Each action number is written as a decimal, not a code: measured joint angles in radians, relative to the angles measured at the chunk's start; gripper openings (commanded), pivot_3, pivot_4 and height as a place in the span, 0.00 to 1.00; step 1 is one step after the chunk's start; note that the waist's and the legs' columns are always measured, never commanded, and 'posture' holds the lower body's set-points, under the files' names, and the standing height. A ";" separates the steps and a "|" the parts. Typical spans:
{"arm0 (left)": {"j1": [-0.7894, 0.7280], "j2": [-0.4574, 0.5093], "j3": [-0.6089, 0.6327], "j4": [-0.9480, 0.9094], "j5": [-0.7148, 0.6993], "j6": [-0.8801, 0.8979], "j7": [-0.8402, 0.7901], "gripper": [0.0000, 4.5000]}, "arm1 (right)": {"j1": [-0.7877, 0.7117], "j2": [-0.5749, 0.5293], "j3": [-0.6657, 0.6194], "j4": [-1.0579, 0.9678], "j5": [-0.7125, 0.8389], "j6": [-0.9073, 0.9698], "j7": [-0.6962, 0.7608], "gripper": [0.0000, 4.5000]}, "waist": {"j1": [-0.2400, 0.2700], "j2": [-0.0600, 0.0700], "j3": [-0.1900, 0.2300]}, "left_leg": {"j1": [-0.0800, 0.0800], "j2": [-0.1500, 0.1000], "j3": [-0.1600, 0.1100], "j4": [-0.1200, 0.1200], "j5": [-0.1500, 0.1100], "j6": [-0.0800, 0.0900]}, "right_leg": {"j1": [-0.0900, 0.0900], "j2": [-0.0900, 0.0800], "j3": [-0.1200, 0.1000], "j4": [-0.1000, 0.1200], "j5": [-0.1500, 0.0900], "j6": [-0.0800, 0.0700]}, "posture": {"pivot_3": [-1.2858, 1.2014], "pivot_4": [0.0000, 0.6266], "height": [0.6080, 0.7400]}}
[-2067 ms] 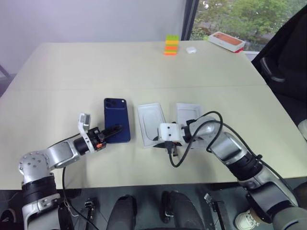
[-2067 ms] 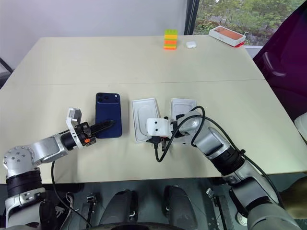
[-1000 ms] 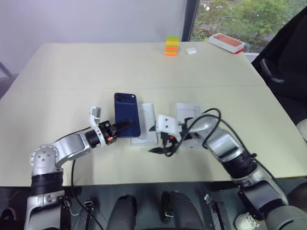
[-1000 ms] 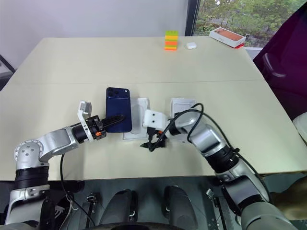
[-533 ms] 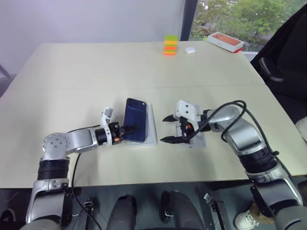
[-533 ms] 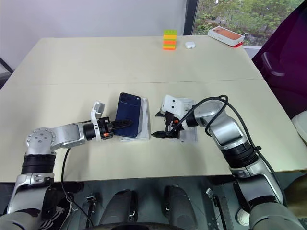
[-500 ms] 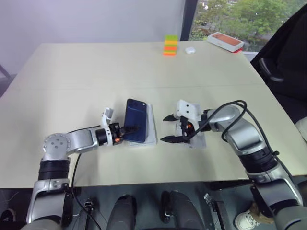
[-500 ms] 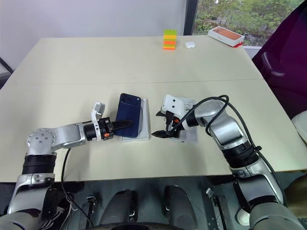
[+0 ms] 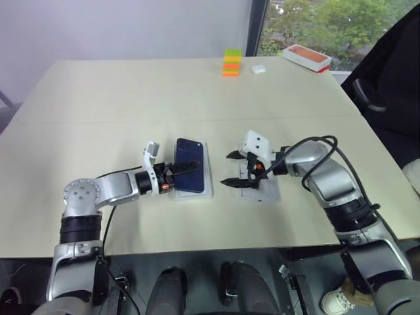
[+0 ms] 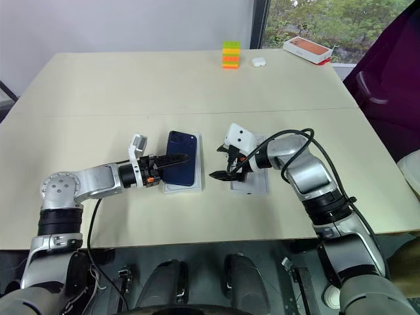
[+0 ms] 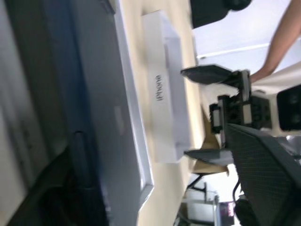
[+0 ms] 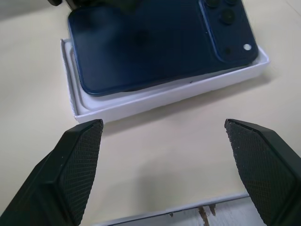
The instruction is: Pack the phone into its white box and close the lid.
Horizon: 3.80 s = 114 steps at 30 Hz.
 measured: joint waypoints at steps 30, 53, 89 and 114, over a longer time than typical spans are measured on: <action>0.087 0.335 -0.014 -0.279 0.113 -0.041 -0.156 0.93 | -0.028 0.037 0.021 0.063 -0.012 -0.045 -0.028 0.97 | 0.001 0.001 0.001 | 0.000 0.000 0.003 -0.001 0.000 0.000 | -0.002 0.000 0.000 0.000 0.000 0.000 | 0.52 0.24 1.00; 0.132 0.204 -0.063 -0.133 0.597 -0.254 -0.437 0.01 | -0.007 0.101 0.048 0.141 -0.081 -0.146 -0.131 0.00 | 0.002 0.001 0.001 | -0.001 0.000 0.004 -0.001 0.000 0.000 | -0.003 -0.001 0.002 0.000 0.000 0.000 | 0.52 0.24 1.00; -0.085 -0.117 -0.261 -0.051 0.928 -0.217 -0.562 0.01 | 0.177 -0.079 0.017 -0.030 -0.191 -0.162 -0.083 0.00 | 0.057 0.002 -0.001 | 0.003 -0.003 -0.001 0.004 -0.001 0.002 | 0.009 -0.004 -0.003 -0.003 -0.003 0.005 | 0.52 0.24 1.00; -0.040 -0.104 -0.303 -0.136 0.990 -0.238 -0.662 0.00 | 0.185 -0.110 -0.035 -0.040 -0.126 -0.064 -0.026 0.06 | 0.049 0.002 -0.001 | 0.002 -0.003 -0.003 0.003 -0.002 0.004 | 0.010 -0.003 -0.005 -0.007 -0.003 0.005 | 0.52 0.24 1.00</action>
